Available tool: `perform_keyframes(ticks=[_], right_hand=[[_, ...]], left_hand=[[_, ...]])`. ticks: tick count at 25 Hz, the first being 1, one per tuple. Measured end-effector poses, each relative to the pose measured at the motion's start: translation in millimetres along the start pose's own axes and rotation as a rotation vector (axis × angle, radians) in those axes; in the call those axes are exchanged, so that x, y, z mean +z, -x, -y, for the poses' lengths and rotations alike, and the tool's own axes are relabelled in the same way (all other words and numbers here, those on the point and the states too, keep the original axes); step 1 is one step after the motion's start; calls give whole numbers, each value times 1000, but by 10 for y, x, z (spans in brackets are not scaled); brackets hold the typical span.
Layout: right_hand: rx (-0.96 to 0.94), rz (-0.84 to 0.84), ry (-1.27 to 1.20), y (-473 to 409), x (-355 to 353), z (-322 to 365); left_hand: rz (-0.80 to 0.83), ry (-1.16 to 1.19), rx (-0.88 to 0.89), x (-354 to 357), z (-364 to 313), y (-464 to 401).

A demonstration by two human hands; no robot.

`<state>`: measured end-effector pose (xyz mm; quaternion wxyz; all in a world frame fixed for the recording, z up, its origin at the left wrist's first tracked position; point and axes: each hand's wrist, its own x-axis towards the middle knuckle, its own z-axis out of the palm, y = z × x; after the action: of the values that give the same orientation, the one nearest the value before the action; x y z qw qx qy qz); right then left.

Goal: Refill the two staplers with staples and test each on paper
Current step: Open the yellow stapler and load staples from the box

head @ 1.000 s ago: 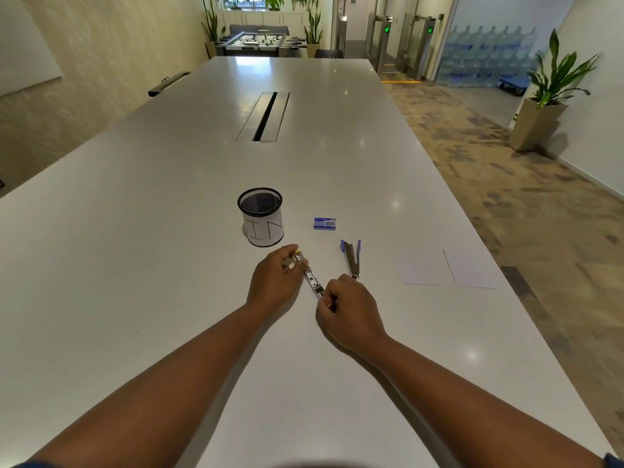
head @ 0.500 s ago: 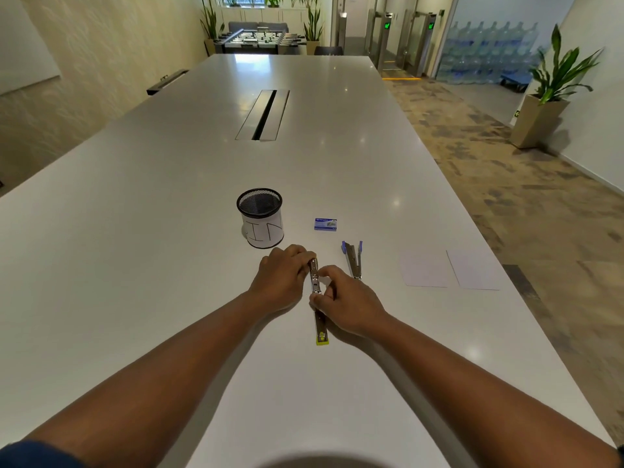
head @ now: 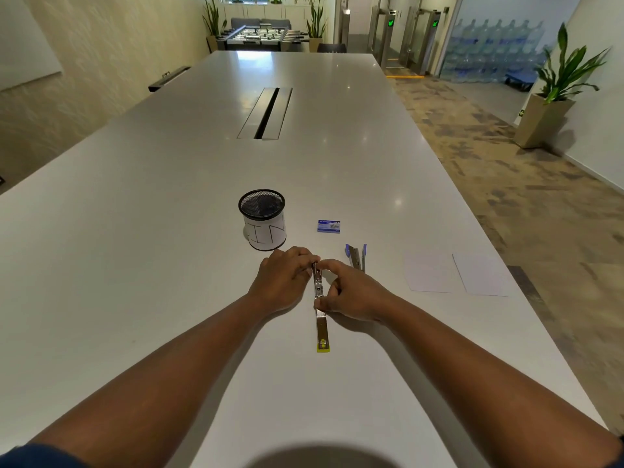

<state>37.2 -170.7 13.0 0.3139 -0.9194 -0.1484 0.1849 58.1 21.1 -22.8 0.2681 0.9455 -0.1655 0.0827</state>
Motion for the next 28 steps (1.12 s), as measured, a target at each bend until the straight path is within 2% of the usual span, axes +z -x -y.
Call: perform_keyframes(ticks=[9,16,23,28], right_hand=[[-30,28,-5,-89,-38,-7],[-16,52,32,-110,-69,25],[-132,-113,7,25,74,-25],[-106,-155,-23,26,129,-61]], left_hand=[[-33,35,-96,26,-47,27],[-80,13,-44,30,-58,48],[-100,35,-51,79,-28,35],[-125,20,-44,79,-30,29]])
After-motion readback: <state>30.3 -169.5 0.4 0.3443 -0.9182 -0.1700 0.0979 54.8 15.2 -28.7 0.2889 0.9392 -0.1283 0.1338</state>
